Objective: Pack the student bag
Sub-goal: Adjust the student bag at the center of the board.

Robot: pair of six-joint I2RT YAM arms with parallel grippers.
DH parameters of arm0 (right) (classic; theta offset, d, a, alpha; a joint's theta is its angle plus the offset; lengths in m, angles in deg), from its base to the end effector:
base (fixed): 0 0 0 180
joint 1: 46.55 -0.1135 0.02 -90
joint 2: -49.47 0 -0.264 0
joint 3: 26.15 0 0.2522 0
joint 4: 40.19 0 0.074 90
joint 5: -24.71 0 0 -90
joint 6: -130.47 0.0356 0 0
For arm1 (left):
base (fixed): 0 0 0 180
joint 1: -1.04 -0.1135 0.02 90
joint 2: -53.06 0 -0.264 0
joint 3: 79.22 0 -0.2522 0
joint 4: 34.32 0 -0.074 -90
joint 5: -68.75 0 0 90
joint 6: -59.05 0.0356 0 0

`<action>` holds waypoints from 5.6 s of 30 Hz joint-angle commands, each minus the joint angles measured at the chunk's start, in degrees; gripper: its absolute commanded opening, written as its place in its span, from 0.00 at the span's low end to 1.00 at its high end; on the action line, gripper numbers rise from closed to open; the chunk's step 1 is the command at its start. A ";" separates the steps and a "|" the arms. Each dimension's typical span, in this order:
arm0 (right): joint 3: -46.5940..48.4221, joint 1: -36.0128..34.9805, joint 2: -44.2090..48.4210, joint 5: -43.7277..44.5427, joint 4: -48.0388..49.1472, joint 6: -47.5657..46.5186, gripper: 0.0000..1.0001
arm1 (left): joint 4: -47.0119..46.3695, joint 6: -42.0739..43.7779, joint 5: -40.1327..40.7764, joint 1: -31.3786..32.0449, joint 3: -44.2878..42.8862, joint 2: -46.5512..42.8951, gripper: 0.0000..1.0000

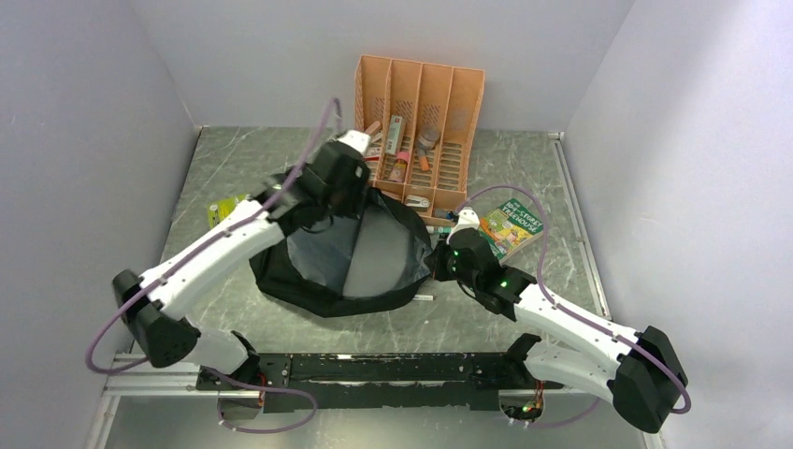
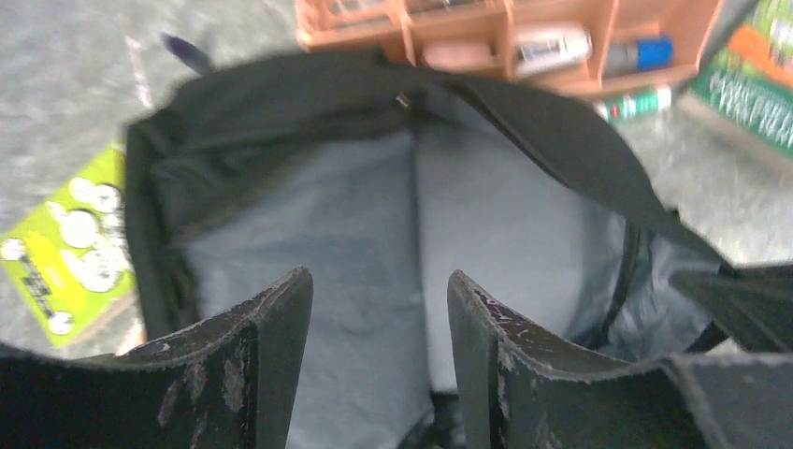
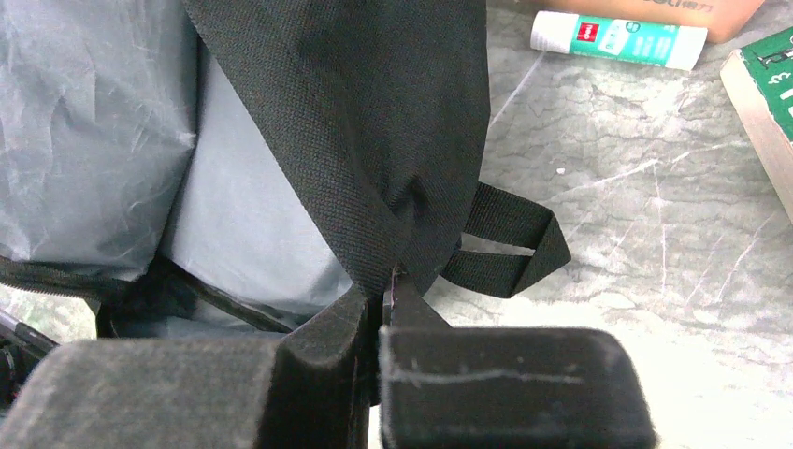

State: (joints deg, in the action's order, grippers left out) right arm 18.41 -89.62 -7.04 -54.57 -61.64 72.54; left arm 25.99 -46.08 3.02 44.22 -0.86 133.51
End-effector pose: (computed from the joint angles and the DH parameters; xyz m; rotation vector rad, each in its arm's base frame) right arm 0.1594 0.1400 0.2215 -0.0999 2.1935 0.5569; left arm 0.2244 -0.1905 0.3978 0.3111 2.1630 -0.0956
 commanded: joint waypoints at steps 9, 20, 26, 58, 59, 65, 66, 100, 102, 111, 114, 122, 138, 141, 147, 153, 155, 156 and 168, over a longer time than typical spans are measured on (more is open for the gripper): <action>0.48 0.27 1.09 1.16 0.83 0.04 0.00 | -1.75 -10.97 11.81 10.79 9.08 10.83 0.67; -0.13 0.27 2.10 1.16 0.39 0.36 0.00 | -2.61 -14.51 18.34 12.45 10.96 18.03 0.70; -0.39 0.27 2.50 1.73 0.21 0.35 0.00 | -0.54 -15.26 23.66 12.46 9.82 22.09 0.69; -0.95 0.22 3.70 2.97 -1.15 0.36 0.00 | 3.05 -15.60 34.66 12.15 7.18 31.02 0.31; -0.99 0.26 3.69 3.14 -1.04 0.42 0.00 | 2.84 -15.29 34.39 12.04 7.23 30.52 0.27; -1.01 0.27 3.82 4.40 -1.56 0.89 0.00 | 1.36 -11.18 29.96 11.56 6.40 26.30 0.05; -1.01 0.27 3.79 4.65 -1.81 1.00 0.00 | 1.27 -10.25 28.85 11.44 6.02 25.28 0.05; 15.23 0.44 5.65 -5.73 -9.81 -3.29 0.00 | 19.00 0.80 0.82 1.78 -16.26 3.17 0.05; 16.39 0.45 5.98 -7.83 -11.17 -2.62 0.00 | 19.90 0.07 -0.13 1.82 -16.19 1.92 0.05; 18.05 0.44 7.73 -15.44 -21.35 1.04 0.00 | 25.79 -3.14 -3.94 1.82 -13.11 -3.22 0.05; 16.64 0.40 8.92 -17.10 -24.22 2.51 0.00 | 26.46 -3.95 -5.01 1.82 -10.43 -4.55 0.05; 9.48 0.45 8.47 -13.22 -24.75 4.13 0.00 | 17.34 -5.46 -10.16 1.82 3.68 -5.89 0.05; 3.51 0.58 -3.07 -4.97 -16.23 3.65 0.02 | 2.70 -4.31 -13.64 1.22 17.48 4.21 0.05; 4.06 0.61 -2.00 -3.77 -16.26 3.71 0.18 | 3.10 -3.50 -13.34 0.81 16.62 4.07 0.18; 7.41 0.57 1.28 -0.98 -19.13 3.70 0.37 | 4.41 -2.90 -14.16 0.40 13.51 3.21 0.32; 10.35 0.59 4.84 1.29 -20.67 3.63 0.44 | 6.52 -2.25 -14.56 0.32 8.09 2.46 0.40; 10.86 0.61 5.88 2.59 -20.57 3.76 0.45 | 6.70 -2.06 -14.66 0.21 6.69 2.20 0.42; 11.00 0.62 6.31 3.29 -20.62 3.99 0.46 | 6.72 -2.01 -14.69 0.22 6.11 2.03 0.42; 12.00 0.62 4.50 11.20 -22.74 7.34 0.83 | -3.42 -2.61 -19.02 -2.15 8.77 -1.27 0.45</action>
State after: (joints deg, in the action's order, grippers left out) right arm 28.73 -89.25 -1.69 -47.69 -82.71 78.25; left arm 27.98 -48.62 -12.23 43.91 6.79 133.88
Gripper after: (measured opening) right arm 0.806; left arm 0.449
